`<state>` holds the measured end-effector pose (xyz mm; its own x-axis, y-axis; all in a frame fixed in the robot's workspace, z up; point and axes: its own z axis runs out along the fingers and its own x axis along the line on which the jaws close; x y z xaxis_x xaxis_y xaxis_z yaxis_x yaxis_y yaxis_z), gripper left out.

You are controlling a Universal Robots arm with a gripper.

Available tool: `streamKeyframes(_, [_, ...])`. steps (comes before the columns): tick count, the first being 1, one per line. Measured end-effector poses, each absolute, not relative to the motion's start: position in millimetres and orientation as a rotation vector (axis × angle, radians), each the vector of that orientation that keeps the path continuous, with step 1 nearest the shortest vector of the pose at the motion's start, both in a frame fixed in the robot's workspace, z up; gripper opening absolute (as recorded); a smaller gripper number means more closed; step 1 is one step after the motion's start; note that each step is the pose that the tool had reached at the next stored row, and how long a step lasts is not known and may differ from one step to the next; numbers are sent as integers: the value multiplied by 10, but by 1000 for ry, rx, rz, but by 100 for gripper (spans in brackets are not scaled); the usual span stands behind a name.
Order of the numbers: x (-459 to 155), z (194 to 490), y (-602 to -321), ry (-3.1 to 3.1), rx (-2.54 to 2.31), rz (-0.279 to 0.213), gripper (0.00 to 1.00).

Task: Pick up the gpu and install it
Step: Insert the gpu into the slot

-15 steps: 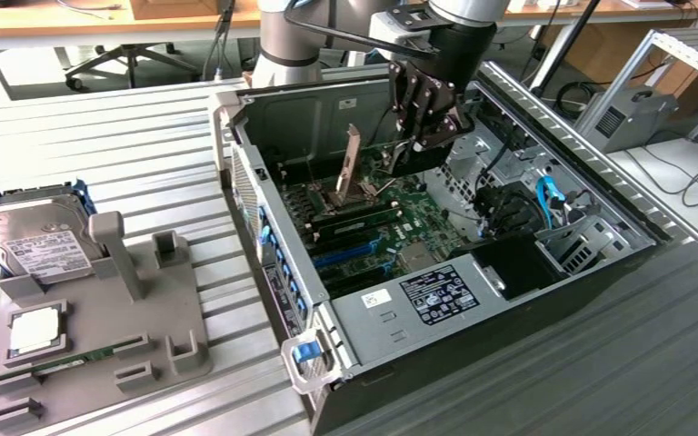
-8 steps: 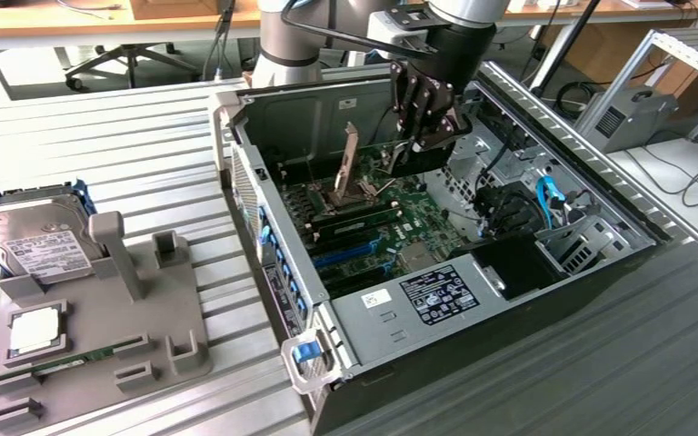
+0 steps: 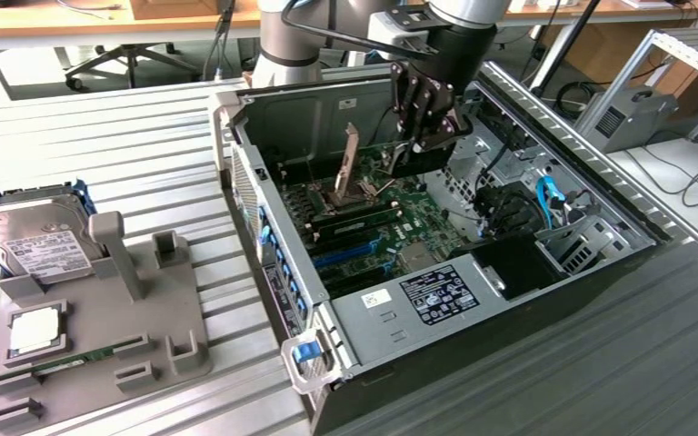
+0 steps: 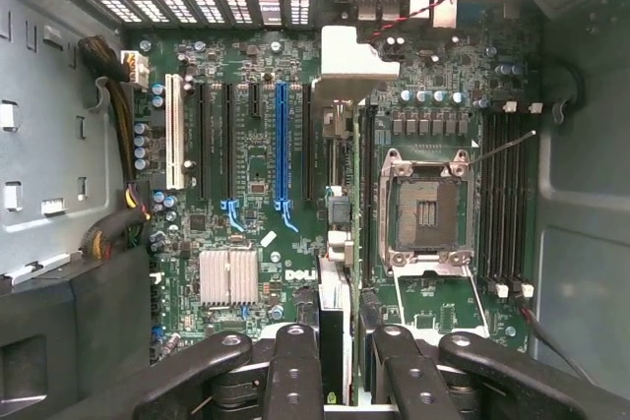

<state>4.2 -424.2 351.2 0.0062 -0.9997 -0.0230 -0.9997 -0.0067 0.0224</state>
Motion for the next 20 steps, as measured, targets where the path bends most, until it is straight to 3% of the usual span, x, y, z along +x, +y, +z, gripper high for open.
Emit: streamKeyframes(20, [43, 3488, -4313, 2214, -2228, 50, 26])
